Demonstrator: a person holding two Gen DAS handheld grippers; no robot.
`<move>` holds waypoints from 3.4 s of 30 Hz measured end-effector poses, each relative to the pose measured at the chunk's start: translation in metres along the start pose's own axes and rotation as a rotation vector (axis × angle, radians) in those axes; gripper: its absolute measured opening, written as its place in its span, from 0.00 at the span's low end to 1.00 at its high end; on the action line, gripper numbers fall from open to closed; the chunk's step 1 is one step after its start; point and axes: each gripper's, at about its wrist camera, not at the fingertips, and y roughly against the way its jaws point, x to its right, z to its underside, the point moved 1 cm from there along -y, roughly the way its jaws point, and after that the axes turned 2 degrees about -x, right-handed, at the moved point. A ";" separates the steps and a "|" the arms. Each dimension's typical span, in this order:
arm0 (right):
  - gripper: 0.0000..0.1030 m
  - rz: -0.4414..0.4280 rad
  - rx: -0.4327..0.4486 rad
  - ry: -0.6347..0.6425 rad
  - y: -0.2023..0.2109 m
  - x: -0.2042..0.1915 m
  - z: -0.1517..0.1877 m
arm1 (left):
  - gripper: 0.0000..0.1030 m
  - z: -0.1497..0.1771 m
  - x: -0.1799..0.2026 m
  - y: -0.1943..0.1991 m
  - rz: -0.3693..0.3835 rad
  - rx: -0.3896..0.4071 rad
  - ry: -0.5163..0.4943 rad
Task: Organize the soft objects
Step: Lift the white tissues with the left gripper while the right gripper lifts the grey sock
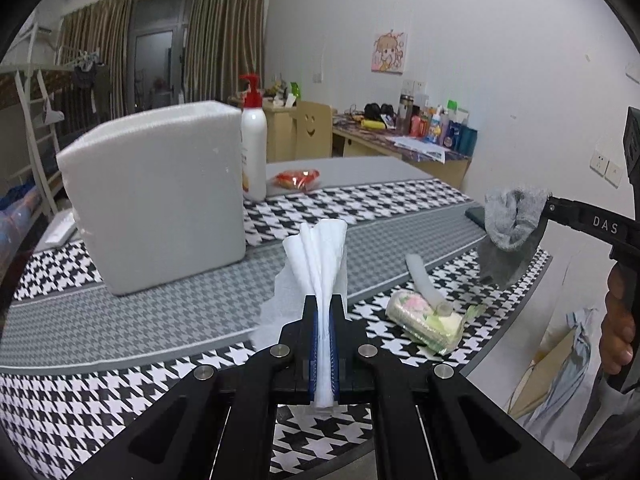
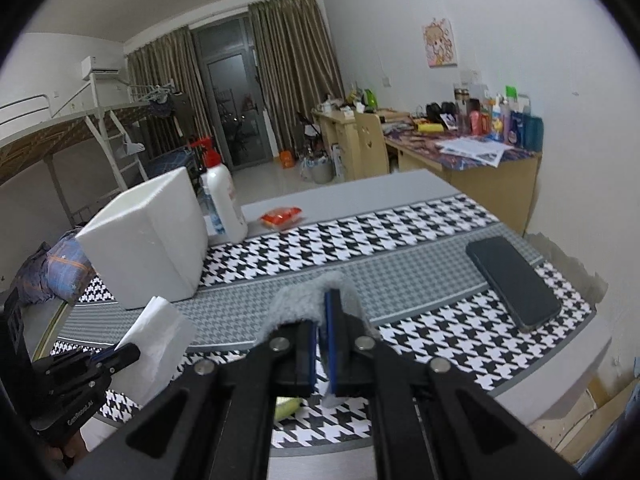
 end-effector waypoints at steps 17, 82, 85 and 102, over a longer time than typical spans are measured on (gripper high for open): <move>0.06 -0.040 0.032 0.068 0.010 -0.032 -0.005 | 0.05 -0.017 -0.002 0.019 0.010 0.047 -0.009; 0.07 -0.134 0.149 0.168 -0.009 -0.111 -0.101 | 0.05 -0.161 -0.047 0.032 -0.091 0.231 -0.028; 0.07 -0.139 0.149 0.176 -0.011 -0.117 -0.105 | 0.05 -0.165 -0.053 0.031 -0.097 0.231 -0.020; 0.07 -0.194 0.162 0.251 -0.026 -0.166 -0.132 | 0.05 -0.182 -0.093 0.028 -0.229 0.252 0.050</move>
